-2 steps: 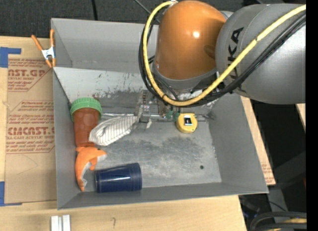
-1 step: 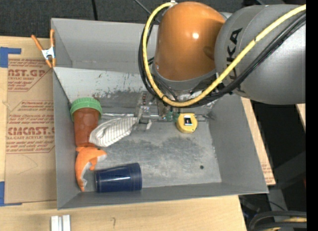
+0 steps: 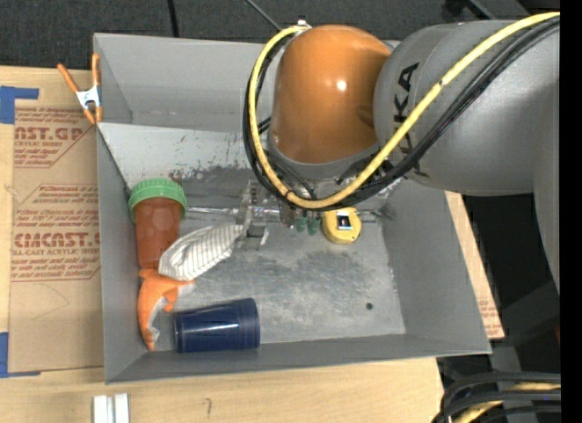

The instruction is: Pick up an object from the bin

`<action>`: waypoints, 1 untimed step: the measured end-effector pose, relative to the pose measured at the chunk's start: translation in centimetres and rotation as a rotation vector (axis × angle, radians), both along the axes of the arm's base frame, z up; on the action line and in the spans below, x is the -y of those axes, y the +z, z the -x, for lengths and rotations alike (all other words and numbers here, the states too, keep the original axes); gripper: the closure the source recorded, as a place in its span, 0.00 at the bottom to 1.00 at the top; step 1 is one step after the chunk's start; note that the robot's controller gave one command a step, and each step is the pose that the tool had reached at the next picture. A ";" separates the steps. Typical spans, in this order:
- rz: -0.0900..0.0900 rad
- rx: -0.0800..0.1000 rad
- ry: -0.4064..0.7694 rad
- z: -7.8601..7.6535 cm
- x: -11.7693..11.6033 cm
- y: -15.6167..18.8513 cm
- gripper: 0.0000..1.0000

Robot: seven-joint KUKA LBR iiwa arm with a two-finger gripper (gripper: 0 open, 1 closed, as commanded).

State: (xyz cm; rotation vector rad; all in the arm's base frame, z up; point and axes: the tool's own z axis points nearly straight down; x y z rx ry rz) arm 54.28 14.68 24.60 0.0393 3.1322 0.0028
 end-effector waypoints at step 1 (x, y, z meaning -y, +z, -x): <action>0.001 -0.008 0.079 0.8 0.4 -9.5 1.00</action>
Offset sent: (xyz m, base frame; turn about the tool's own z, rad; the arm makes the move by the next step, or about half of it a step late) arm 0.0000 0.0000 0.0000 0.0000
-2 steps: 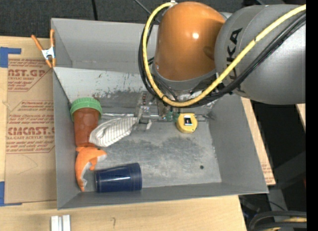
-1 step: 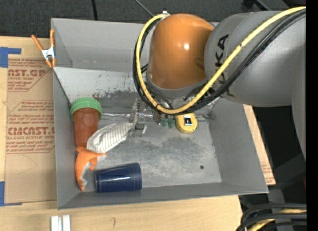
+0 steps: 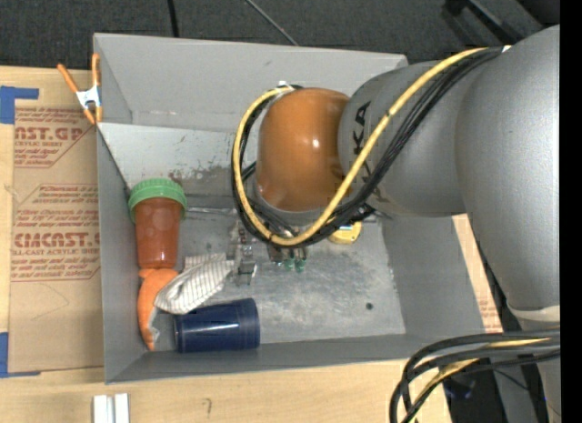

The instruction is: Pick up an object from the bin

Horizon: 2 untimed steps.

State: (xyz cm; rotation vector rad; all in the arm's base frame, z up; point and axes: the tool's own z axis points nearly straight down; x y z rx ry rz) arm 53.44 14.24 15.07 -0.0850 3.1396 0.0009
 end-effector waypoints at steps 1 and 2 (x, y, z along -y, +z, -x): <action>0.000 0.000 0.000 0.0 0.0 0.0 1.00; 0.000 0.001 0.010 -0.8 -0.3 3.2 1.00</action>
Offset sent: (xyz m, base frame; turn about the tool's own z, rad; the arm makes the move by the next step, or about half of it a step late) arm 0.0076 0.0021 0.0325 -0.0094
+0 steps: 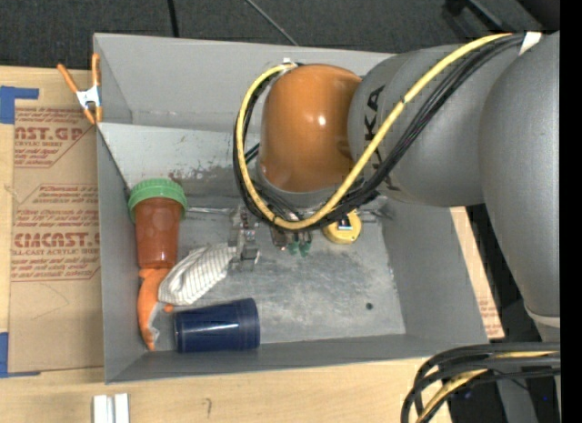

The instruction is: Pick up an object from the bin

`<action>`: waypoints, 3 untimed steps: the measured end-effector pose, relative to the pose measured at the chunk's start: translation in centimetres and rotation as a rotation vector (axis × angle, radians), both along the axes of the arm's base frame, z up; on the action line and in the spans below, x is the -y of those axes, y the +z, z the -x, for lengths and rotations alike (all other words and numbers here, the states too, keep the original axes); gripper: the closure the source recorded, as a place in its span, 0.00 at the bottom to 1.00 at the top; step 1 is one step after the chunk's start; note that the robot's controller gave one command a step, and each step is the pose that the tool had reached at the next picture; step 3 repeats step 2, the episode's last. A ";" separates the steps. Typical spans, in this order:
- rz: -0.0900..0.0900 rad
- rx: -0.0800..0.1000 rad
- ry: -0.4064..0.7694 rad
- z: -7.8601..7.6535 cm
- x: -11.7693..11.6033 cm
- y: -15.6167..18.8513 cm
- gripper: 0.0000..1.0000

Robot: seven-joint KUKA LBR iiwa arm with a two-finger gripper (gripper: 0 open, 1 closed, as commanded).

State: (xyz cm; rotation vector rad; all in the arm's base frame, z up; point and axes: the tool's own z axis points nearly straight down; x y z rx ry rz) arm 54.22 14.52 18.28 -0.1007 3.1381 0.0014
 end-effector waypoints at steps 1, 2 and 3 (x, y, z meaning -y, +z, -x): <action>0.000 0.000 0.000 0.0 0.0 0.0 1.00; 0.001 0.001 -0.001 -2.8 1.8 6.2 1.00; 0.001 0.001 -0.001 -2.8 1.8 6.2 1.00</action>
Offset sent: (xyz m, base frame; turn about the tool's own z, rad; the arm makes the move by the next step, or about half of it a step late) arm 0.0276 -0.0180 0.0620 0.0009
